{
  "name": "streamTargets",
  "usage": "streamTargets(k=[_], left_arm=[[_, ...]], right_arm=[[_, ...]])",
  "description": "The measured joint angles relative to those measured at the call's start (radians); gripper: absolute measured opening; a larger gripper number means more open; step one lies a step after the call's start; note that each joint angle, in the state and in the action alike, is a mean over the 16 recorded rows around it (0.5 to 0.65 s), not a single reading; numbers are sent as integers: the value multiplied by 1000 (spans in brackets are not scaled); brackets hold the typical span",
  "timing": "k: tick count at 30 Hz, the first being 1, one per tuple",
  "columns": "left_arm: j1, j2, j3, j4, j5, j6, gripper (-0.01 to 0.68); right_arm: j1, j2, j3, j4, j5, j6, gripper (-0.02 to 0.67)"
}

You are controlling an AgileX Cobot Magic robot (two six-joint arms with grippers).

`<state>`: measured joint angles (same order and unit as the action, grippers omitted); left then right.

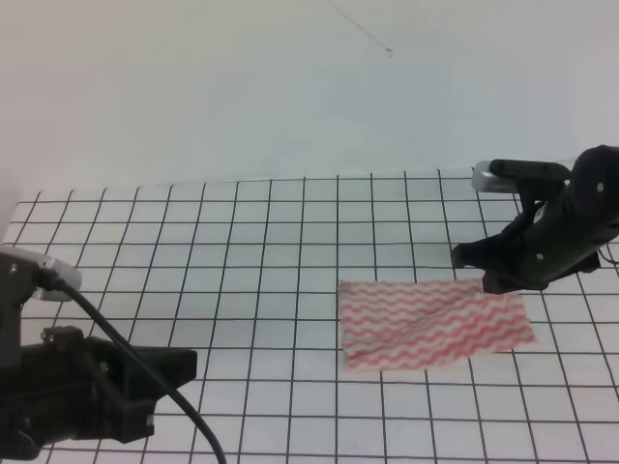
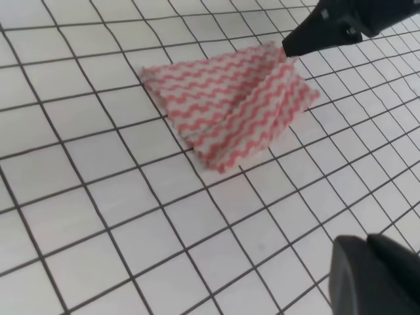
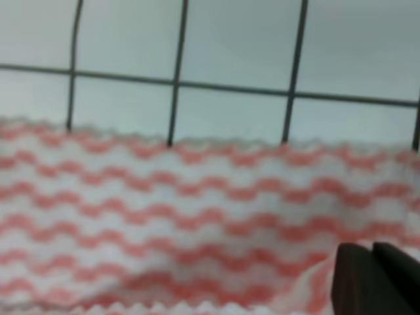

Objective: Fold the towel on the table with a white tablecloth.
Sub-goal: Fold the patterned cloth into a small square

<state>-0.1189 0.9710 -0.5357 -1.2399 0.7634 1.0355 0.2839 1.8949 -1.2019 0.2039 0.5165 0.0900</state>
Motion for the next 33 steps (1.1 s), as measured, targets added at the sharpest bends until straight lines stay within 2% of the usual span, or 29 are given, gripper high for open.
streamTargets(k=[5, 11, 20, 26, 33], left_arm=[[0, 0, 0, 6, 3, -3, 1], [0, 0, 0, 14, -7, -6, 1], [0, 18, -22, 37, -55, -13, 1], [0, 98, -107, 84, -55, -26, 2], [-5, 289, -297, 180, 17, -32, 4]], right_arm=[[-18, 32, -45, -18, 27, -18, 37], [-37, 44, -77, -29, 78, -85, 150], [-42, 3, -129, -32, 142, -359, 317], [-42, -28, -170, 2, 213, -592, 335], [-42, -38, -198, 63, 308, -810, 335]])
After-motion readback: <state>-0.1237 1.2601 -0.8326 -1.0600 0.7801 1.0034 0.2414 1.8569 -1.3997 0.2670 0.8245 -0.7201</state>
